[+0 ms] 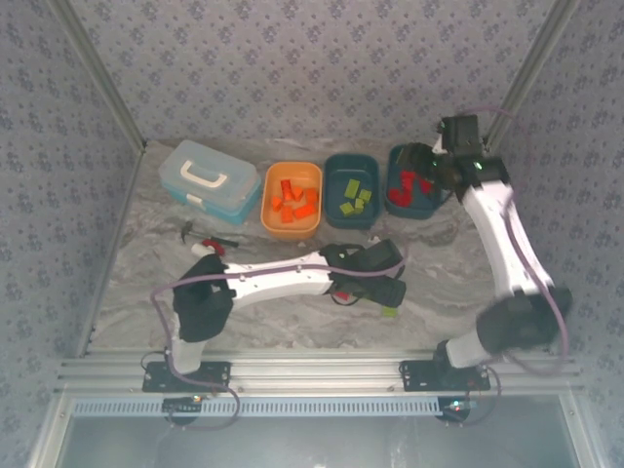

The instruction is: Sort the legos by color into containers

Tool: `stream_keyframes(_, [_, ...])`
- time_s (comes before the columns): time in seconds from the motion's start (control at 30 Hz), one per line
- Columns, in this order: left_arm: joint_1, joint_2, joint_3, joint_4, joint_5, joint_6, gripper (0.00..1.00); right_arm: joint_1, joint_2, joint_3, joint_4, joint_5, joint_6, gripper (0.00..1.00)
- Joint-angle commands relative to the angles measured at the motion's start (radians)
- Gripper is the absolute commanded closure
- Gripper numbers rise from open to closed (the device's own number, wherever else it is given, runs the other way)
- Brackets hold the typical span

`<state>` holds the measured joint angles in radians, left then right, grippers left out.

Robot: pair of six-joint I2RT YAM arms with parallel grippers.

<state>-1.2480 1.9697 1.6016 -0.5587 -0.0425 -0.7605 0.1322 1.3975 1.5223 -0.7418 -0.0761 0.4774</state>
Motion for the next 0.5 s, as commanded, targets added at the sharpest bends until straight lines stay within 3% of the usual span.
stream_keyframes(0.0, [-0.022,0.100,0.107,-0.144,-0.028,-0.106,0.20,0.011,-0.183,-0.111,-0.098,-0.016,0.017,0.23])
stream_keyframes(0.17, [-0.054,0.235,0.247,-0.221,-0.016,-0.196,0.17,0.033,-0.399,-0.183,-0.185,-0.072,-0.019,0.16])
stream_keyframes(0.47, [-0.064,0.361,0.394,-0.314,0.010,-0.245,0.22,0.037,-0.477,-0.171,-0.234,-0.122,-0.009,0.18])
